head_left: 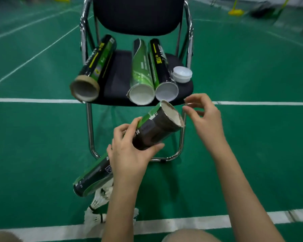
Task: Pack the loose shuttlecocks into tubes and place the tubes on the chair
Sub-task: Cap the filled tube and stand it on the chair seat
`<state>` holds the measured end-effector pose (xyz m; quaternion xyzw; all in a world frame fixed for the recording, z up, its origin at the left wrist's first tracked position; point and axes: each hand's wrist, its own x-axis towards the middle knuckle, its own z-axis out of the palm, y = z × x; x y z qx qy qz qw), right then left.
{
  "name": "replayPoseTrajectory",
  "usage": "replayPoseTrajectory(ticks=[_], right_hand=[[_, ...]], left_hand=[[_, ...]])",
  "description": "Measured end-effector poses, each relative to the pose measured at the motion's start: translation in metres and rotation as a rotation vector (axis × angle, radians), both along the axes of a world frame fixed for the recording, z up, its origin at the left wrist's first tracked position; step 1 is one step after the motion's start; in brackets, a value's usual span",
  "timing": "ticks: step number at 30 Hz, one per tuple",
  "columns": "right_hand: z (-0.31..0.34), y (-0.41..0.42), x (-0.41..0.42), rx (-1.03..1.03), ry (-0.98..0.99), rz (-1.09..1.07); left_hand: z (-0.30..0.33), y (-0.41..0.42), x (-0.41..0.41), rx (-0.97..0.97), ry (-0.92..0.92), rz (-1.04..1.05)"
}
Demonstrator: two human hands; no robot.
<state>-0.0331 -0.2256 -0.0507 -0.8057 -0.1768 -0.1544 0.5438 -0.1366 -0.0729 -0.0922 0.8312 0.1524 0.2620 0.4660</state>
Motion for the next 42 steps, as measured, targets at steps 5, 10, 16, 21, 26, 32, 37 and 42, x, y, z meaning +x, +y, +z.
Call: replayPoseTrajectory(ticks=[5,10,16,21,26,32,37,42], right_hand=[[0.014,0.007,0.075,-0.075,-0.073,-0.135],[0.016,0.015,0.137,-0.331,-0.163,-0.213],[0.004,0.023,0.166,-0.452,-0.126,-0.21],[0.004,0.024,0.172,-0.439,-0.112,-0.21],[0.002,0.023,0.174,-0.448,-0.104,-0.196],[0.009,0.023,0.17,-0.358,-0.108,-0.176],[0.032,0.022,0.154,-0.293,-0.102,-0.11],[0.064,0.014,0.096,-0.222,-0.04,0.067]], left_hand=[[0.027,0.003,0.021,-0.09,-0.03,-0.072],[0.035,-0.004,0.04,-0.117,-0.04,-0.075],[0.025,-0.006,0.053,-0.185,-0.039,-0.087],[0.021,-0.006,0.056,-0.197,-0.023,-0.08],[0.019,-0.006,0.059,-0.223,0.001,-0.065],[0.018,-0.007,0.058,-0.226,-0.003,-0.07],[0.018,-0.003,0.055,-0.293,-0.013,-0.096],[0.024,-0.003,0.044,-0.313,-0.018,-0.106]])
